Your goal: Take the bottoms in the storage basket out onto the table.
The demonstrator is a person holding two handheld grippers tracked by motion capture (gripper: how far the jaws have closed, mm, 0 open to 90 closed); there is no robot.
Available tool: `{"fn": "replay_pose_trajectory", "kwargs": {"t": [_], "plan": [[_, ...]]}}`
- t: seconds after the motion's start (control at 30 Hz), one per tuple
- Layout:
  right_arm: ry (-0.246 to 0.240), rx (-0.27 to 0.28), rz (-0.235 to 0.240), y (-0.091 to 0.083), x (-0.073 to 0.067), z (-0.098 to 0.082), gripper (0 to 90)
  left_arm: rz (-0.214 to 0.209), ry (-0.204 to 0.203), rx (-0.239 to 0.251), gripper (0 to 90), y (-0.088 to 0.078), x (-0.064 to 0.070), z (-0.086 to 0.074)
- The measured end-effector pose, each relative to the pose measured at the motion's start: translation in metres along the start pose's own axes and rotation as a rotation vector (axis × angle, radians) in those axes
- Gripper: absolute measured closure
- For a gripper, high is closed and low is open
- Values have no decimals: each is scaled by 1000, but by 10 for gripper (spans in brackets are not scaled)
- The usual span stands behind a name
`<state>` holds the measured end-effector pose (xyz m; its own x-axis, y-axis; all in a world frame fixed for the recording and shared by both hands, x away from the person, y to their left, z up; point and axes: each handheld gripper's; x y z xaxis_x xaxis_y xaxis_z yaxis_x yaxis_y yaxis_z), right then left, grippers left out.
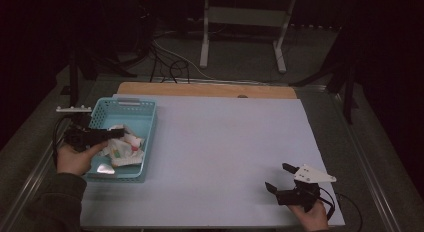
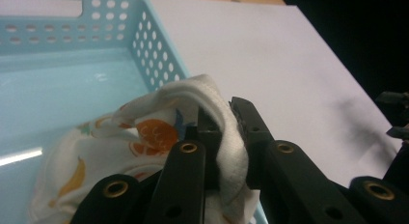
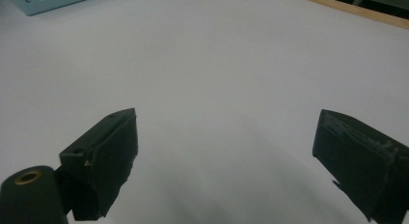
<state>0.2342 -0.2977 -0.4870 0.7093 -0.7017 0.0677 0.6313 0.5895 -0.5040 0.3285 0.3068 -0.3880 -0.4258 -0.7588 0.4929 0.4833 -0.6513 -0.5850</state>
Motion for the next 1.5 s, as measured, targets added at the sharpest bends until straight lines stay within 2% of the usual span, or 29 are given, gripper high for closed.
{"fn": "replay_pose_trajectory", "kwargs": {"t": [0.2,0.37,0.47,0.6,0.73,0.83,1.03,1.13,1.27,1.3,1.33,1.47,1.5], "plan": [[-1,3,-1,0,0,0,87,-33,-5,29,839,-7,3,5],[-1,2,-3,0,0,0,87,-27,-4,32,840,-9,5,6],[0,2,-2,0,0,0,87,-3,-9,22,840,-9,5,7],[-2,1,-5,0,0,0,87,7,-21,7,841,-7,7,8],[-1,4,-4,-1,0,0,87,49,-42,-24,843,-8,11,12],[-2,5,-3,-1,1,0,87,46,-50,-29,843,-11,15,16],[1,9,-4,-1,1,0,87,10,-43,-19,843,-16,26,23],[-2,10,-4,-1,1,1,87,-35,-32,-9,844,-19,38,30],[-4,9,-7,-1,1,1,87,-65,-4,-5,844,-18,54,39],[-4,9,-7,-1,1,1,87,-65,-4,-5,844,-18,54,39],[-2,9,-6,-1,1,1,87,-85,15,-2,844,-18,64,44],[-2,11,-5,-1,0,1,87,-128,51,-13,844,-10,82,51],[-2,11,-5,-1,0,1,87,-128,51,-13,844,-10,82,51]]}}
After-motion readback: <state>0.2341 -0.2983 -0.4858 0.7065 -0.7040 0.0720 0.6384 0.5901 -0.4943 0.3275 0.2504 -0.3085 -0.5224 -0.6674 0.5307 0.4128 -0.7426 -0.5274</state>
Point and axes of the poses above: each handheld gripper's, and its own axes: y roughly forward along the jaws, z roughly out of its top, x roughly to its right, and after that the axes turned 4 degrees about -y, right-handed
